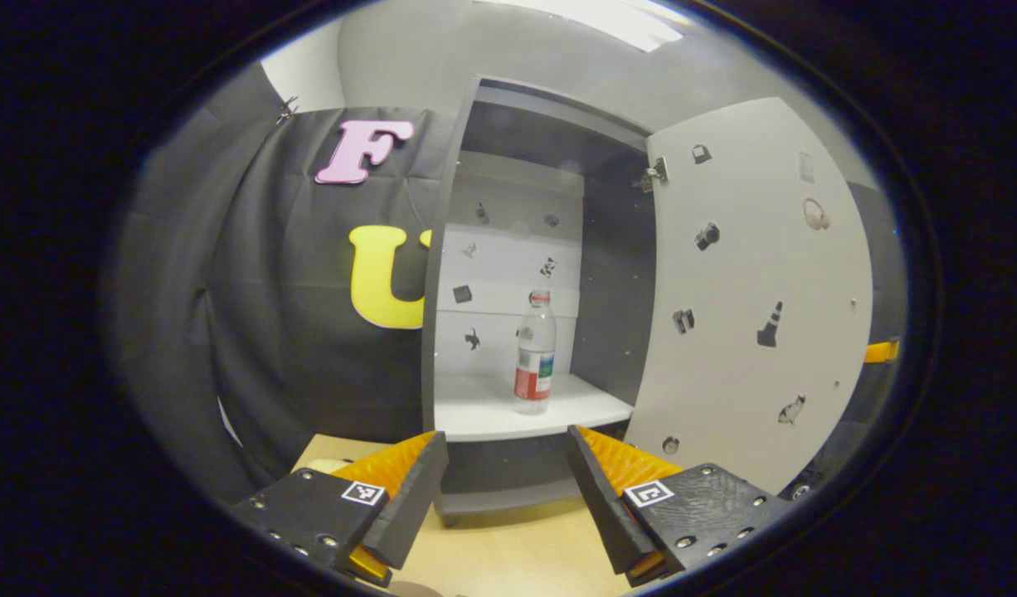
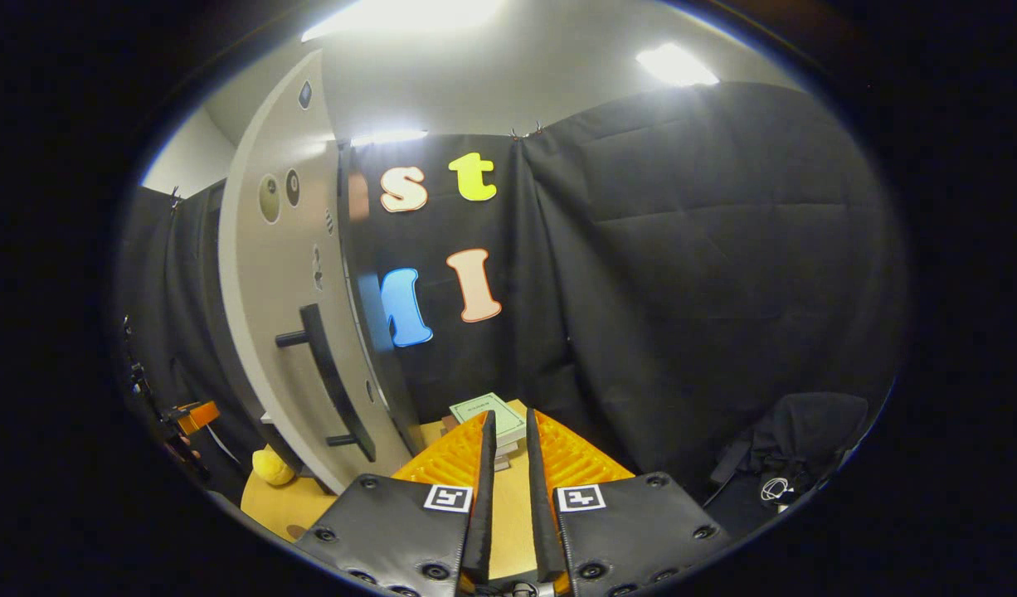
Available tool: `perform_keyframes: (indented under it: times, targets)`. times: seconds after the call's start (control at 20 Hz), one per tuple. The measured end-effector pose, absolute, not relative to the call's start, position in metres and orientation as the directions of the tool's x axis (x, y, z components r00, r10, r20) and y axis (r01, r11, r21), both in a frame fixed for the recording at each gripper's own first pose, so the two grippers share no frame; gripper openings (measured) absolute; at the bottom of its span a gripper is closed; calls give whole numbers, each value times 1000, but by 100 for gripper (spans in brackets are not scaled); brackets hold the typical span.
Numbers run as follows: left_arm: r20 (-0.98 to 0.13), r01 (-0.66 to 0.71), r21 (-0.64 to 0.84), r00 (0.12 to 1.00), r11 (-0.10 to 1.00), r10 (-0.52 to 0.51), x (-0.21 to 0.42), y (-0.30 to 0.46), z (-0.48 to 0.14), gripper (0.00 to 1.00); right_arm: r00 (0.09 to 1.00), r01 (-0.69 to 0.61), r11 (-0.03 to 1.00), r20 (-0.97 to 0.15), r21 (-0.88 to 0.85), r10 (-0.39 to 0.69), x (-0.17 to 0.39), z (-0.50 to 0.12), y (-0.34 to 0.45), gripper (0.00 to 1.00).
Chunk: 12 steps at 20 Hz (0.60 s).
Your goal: Open the cabinet door with the right hand, grasp the bottle in the cabinet with the left hand and place it on the coaster, then close the cabinet door with the right hand.
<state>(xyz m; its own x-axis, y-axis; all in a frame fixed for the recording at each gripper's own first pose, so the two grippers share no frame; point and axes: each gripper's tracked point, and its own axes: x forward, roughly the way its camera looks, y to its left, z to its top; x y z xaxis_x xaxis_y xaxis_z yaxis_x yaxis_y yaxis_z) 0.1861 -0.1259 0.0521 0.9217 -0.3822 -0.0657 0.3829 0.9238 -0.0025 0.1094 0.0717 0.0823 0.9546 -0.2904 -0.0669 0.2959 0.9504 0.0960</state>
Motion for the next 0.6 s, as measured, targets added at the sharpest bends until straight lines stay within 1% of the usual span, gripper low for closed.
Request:
perform_keyframes:
  times: [0.05, 0.1, 0.15, 0.25, 0.3, 0.35, 0.4, 0.45, 0.6]
  targets:
    - [-51, 385, 9, 922, 923, -384, 201, -137, 62, 88, 957, 288, 952, -62, 101, -283, 120, 85, 70, 27]
    - [-39, 390, 17, 921, 921, -389, 215, -148, 69, 89, 961, 273, 956, -59, 107, -268, 131, 86, 69, 39]
    - [-37, 393, 22, 919, 919, -392, 230, -160, 76, 88, 964, 263, 959, -63, 108, -257, 142, 84, 68, 59]
    - [-39, 396, 38, 918, 917, -395, 258, -181, 81, 88, 961, 273, 957, -73, 95, -267, 159, 80, 57, 100]
    - [-41, 391, 52, 920, 919, -389, 271, -189, 81, 91, 957, 288, 953, -67, 94, -283, 167, 80, 50, 100]
    - [-42, 388, 62, 921, 919, -387, 284, -197, 78, 88, 955, 294, 951, -61, 95, -289, 179, 80, 43, 92]
    - [-50, 390, 62, 921, 919, -387, 297, -207, 74, 86, 956, 291, 951, -63, 103, -286, 188, 79, 40, 98]
    - [-59, 398, 54, 917, 916, -395, 306, -217, 69, 88, 957, 290, 950, -65, 113, -284, 193, 77, 38, 98]
    - [-78, 414, 17, 908, 910, -412, 342, -239, 57, 88, 954, 296, 945, -84, 141, -286, 208, 71, 22, 98]
